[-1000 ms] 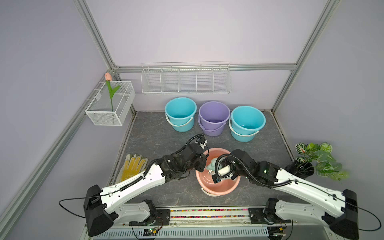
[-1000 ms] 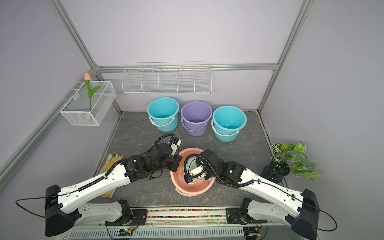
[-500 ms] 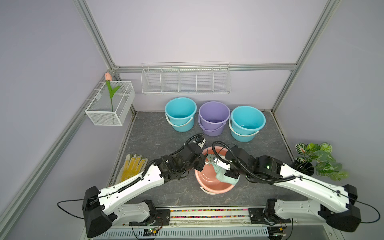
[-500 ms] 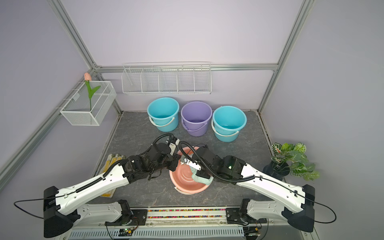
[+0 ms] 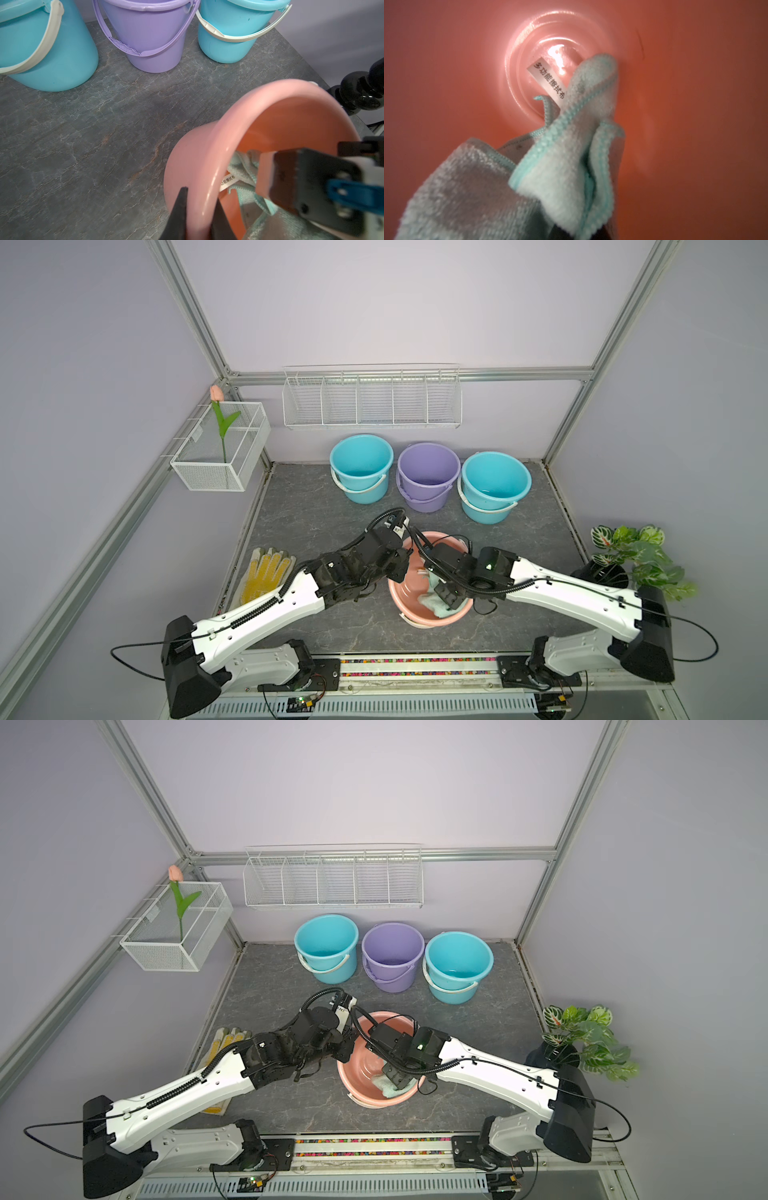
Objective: Wipe the inside of the bucket with a cloth
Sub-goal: Wipe the dirt from the inside of the bucket.
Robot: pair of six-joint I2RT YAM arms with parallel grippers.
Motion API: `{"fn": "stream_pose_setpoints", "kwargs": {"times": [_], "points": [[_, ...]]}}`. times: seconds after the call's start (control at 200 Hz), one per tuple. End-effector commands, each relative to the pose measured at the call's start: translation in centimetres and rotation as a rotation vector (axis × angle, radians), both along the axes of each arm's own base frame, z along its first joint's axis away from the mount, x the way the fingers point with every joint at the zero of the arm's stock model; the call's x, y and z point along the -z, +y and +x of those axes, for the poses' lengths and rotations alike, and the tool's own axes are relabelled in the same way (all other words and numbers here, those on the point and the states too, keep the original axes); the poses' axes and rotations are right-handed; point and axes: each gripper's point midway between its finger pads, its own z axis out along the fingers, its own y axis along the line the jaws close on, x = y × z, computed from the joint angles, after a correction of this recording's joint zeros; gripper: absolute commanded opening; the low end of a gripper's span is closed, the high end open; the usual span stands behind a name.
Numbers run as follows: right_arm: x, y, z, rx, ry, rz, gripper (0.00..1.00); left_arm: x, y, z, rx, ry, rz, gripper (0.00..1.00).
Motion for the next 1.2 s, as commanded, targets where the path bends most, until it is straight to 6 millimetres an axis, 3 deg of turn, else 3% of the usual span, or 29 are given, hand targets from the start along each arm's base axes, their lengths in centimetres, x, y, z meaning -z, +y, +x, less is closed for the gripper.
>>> {"fn": "stream_pose_setpoints", "kwargs": {"times": [0.0,0.255,0.625,1.02,1.115,1.195], "points": [[2.7,-0.3,-1.3,0.065,0.097,-0.022,0.07,-2.0,-0.2,0.3,-0.014,-0.042,-0.081,0.0],[7.0,0.8,-0.5,0.114,0.13,-0.028,0.07,-2.0,-0.1,0.3,-0.017,-0.043,-0.08,0.0],[10.1,1.8,0.3,0.132,0.142,-0.071,0.07,-1.9,-0.4,0.3,-0.007,-0.042,-0.084,0.0],[16.0,3.3,0.0,0.177,0.226,-0.05,0.07,-2.0,-0.1,0.2,-0.015,-0.044,-0.091,0.0],[16.2,3.2,-0.3,0.185,0.246,-0.062,0.07,-2.0,0.1,0.2,-0.018,-0.047,-0.091,0.0],[14.7,3.1,-0.1,0.185,0.232,-0.06,0.07,-2.0,0.1,0.2,-0.019,-0.049,-0.095,0.0]]}}
